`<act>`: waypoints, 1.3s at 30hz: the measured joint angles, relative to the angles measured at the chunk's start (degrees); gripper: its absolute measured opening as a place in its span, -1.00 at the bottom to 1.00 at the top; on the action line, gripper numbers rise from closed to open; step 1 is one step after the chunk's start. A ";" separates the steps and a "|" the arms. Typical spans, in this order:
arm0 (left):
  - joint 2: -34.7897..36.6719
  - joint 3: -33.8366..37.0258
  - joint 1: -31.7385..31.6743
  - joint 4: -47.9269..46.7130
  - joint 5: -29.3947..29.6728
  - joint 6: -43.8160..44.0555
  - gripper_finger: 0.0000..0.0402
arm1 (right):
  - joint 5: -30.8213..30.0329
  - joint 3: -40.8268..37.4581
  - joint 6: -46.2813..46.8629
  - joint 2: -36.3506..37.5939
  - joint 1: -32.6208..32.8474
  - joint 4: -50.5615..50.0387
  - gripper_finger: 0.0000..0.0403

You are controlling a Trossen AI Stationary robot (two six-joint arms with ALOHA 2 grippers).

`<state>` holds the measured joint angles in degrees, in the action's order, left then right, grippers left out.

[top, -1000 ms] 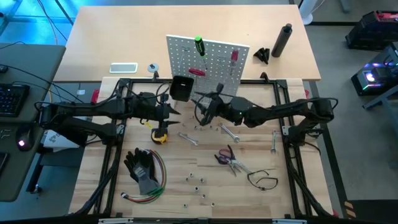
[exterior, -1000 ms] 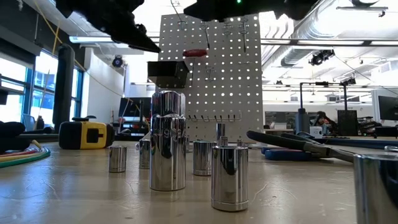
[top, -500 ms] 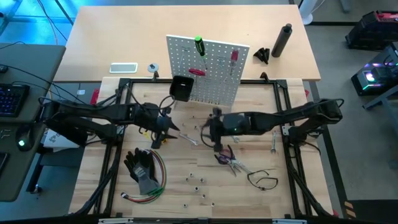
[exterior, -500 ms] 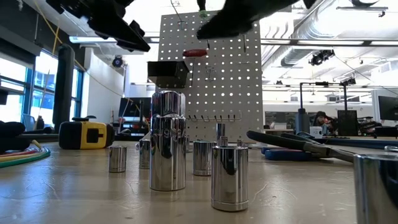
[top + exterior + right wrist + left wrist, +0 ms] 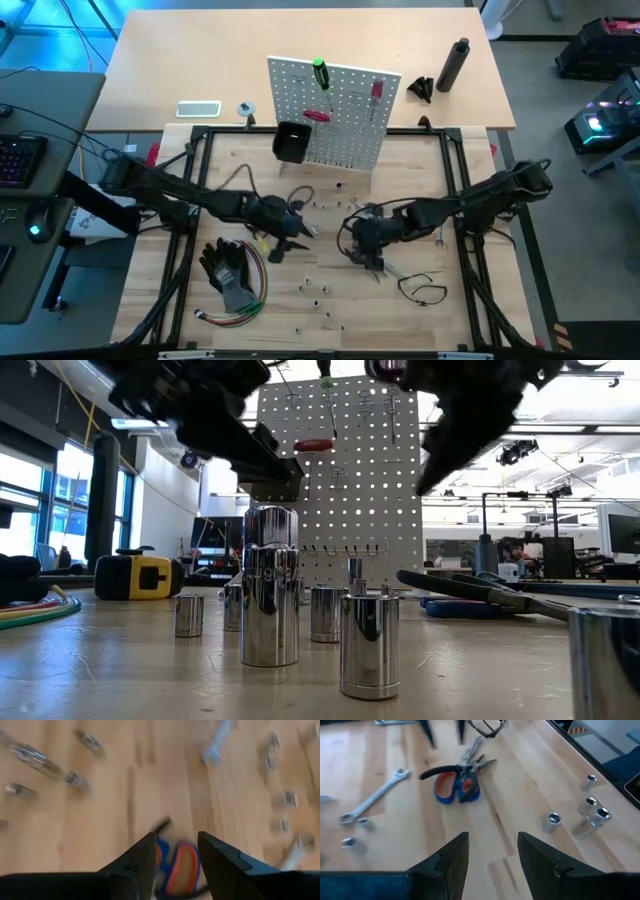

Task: Hang tools onto peg board
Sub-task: Hang the black pliers on the white peg board

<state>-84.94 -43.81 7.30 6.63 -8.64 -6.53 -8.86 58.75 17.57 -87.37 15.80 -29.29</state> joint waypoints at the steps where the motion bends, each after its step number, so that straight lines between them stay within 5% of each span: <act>1: -1.92 0.00 0.45 2.60 0.00 0.45 -0.19 | -0.69 -0.97 2.19 0.00 0.44 -0.33 -0.31; 14: -18.89 -4.09 2.52 15.26 4.15 5.41 -0.19 | -9.06 -12.89 20.98 0.00 4.67 5.40 -0.31; 23: -24.20 -8.90 2.35 15.84 13.70 4.33 -0.19 | -10.45 -19.08 22.37 0.00 4.23 14.43 -0.31; 39: -28.73 -13.16 1.34 15.58 10.86 3.31 -0.19 | -9.66 -23.54 21.85 -0.02 1.81 24.07 -0.43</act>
<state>-113.67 -56.97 8.64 22.20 2.22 -3.22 -18.52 35.21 39.42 -87.39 17.61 -5.22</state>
